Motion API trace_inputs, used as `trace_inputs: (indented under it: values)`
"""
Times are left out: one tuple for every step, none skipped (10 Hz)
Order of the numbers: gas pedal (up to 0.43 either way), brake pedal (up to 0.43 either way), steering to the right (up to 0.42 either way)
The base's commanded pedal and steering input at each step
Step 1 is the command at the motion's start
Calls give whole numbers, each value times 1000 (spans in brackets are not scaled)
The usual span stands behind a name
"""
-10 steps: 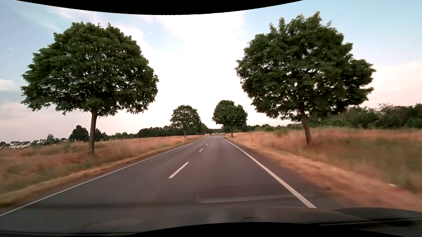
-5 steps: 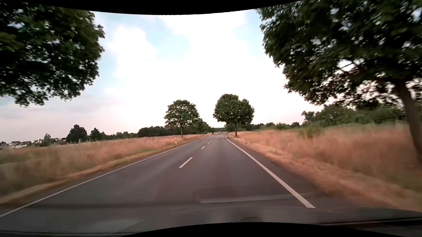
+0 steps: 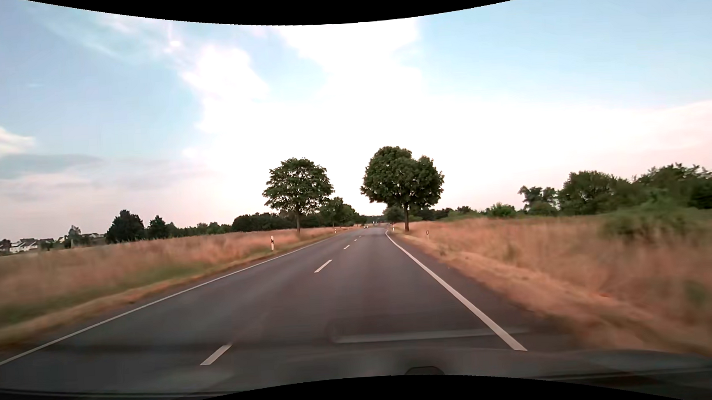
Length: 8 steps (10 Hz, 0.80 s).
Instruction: Follow the waypoints while adhering to traffic rules and regulations
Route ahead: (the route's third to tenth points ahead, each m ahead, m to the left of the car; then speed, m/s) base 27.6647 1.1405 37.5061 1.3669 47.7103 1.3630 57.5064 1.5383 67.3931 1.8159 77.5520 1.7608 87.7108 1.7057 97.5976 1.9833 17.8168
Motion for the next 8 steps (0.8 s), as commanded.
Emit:
trace_inputs:
  values:
    - [0,0,-11]
    - [0,0,-10]
    - [47,0,-9]
    - [47,0,-9]
    - [47,0,-8]
    - [47,0,-7]
    - [47,0,-6]
    - [47,0,-5]
